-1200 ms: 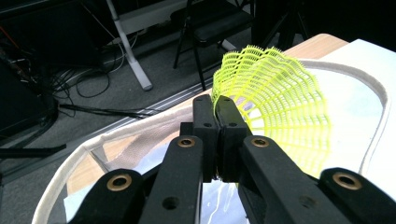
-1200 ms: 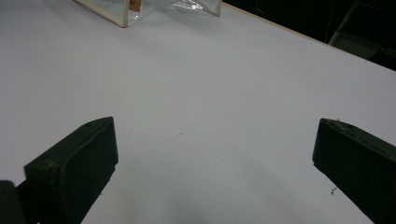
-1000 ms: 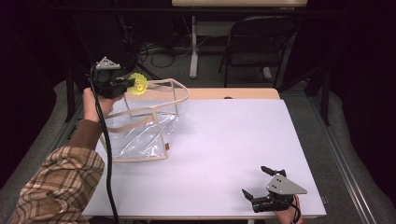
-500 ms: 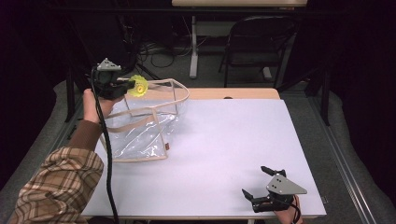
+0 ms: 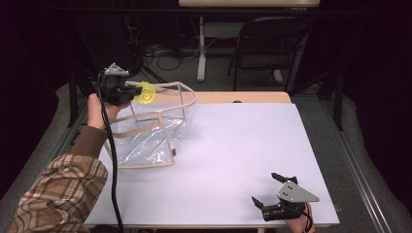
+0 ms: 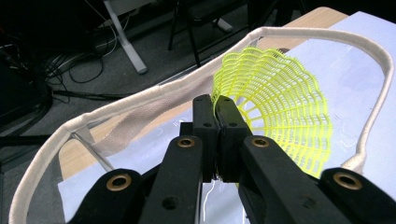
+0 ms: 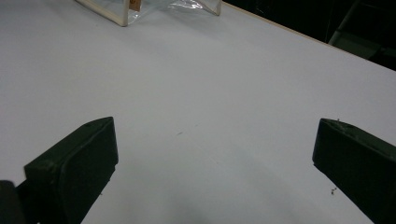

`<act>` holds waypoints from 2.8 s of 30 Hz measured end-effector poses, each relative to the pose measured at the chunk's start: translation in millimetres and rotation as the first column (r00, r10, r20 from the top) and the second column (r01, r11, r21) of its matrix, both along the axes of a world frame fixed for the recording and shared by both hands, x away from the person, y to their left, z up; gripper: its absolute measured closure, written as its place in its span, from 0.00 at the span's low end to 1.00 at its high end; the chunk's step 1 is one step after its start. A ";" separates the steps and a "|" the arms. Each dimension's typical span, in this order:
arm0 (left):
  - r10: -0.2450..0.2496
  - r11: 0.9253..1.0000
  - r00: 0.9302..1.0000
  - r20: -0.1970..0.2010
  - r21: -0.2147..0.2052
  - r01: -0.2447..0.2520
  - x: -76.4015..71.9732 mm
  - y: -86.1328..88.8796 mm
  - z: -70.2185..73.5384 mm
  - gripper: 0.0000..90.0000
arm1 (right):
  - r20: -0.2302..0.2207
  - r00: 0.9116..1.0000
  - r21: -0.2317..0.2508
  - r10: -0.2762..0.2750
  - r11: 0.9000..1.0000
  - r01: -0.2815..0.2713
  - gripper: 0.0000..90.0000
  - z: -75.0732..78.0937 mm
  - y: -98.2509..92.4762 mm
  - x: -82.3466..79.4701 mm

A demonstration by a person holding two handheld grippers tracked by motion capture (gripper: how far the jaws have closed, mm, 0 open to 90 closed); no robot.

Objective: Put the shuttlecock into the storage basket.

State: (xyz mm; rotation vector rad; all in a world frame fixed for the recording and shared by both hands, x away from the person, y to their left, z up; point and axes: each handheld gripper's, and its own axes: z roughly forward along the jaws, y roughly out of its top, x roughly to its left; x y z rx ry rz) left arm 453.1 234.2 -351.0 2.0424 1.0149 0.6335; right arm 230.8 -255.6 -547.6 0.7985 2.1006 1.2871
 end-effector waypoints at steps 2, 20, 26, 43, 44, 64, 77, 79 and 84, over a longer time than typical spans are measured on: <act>0.001 1.000 1.000 -0.006 0.002 -0.001 0.4 -0.7 -1.2 0.99 | 0.000 1.000 0.000 -0.001 1.000 0.001 0.00 0.0 0.0 0.0; 0.015 0.999 0.999 -0.049 0.033 -0.013 5.0 -4.8 -7.8 0.99 | 0.000 1.000 -0.002 0.000 1.000 0.000 0.00 0.0 0.0 0.0; 0.022 0.998 0.998 -0.062 0.052 -0.019 6.7 -7.3 -9.4 0.99 | 0.000 1.000 -0.003 0.000 1.000 0.000 0.00 0.0 0.0 0.0; 0.031 0.997 0.996 -0.083 0.068 -0.025 10.6 -10.4 -16.2 0.98 | 0.000 1.000 -0.002 0.001 1.000 -0.001 0.00 0.0 0.0 0.0; 0.031 0.997 0.996 -0.083 0.069 -0.025 10.8 -10.8 -16.3 0.98 | 0.000 1.000 -0.002 0.001 1.000 -0.001 0.00 0.0 0.0 0.0; 0.037 0.996 0.993 -0.113 0.087 -0.027 13.7 -15.6 -20.2 0.98 | 0.000 1.000 -0.001 0.000 1.000 0.000 0.00 0.1 -0.1 -0.1; 0.041 0.995 0.990 -0.137 0.099 -0.028 14.6 -16.4 -23.0 0.98 | 0.000 1.000 -0.001 0.001 1.000 -0.001 0.00 0.1 -0.1 -0.1; 0.041 0.995 0.989 -0.140 0.099 -0.027 14.7 -16.6 -23.5 0.98 | 0.000 1.000 -0.001 0.000 1.000 0.000 0.00 0.1 -0.1 -0.2; 0.044 0.994 0.989 -0.144 0.105 -0.029 14.5 -17.1 -23.9 0.98 | 0.000 1.000 -0.001 0.000 1.000 0.000 0.00 0.1 -0.1 -0.2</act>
